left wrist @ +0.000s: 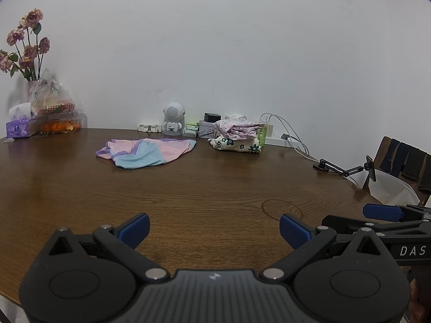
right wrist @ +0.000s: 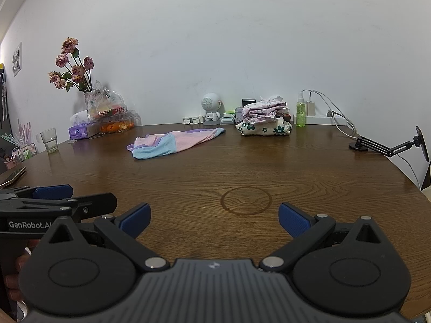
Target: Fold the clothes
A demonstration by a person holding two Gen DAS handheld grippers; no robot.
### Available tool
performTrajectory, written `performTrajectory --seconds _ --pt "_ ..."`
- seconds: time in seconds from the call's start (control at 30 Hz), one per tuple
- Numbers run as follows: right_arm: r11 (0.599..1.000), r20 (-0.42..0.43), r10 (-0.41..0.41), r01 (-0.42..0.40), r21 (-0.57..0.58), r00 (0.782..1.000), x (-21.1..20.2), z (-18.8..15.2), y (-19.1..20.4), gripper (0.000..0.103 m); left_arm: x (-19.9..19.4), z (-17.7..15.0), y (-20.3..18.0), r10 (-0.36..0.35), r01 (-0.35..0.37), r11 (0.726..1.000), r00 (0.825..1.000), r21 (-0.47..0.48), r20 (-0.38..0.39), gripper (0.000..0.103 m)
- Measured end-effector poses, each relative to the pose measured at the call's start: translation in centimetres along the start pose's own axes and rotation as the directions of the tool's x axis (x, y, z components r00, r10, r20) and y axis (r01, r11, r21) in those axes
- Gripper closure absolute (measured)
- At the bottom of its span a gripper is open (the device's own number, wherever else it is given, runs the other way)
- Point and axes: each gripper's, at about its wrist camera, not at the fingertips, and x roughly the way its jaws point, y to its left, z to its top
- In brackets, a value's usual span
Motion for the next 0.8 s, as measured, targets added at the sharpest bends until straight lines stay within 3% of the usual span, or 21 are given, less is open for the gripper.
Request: performTrajectory --seconds 0.8 --pt "1.0 -0.005 0.001 -0.001 0.001 1.0 0.16 -0.13 0.02 0.0 0.0 -0.16 0.1 0.0 0.0 1.0 1.0 -0.006 -0.005 0.0"
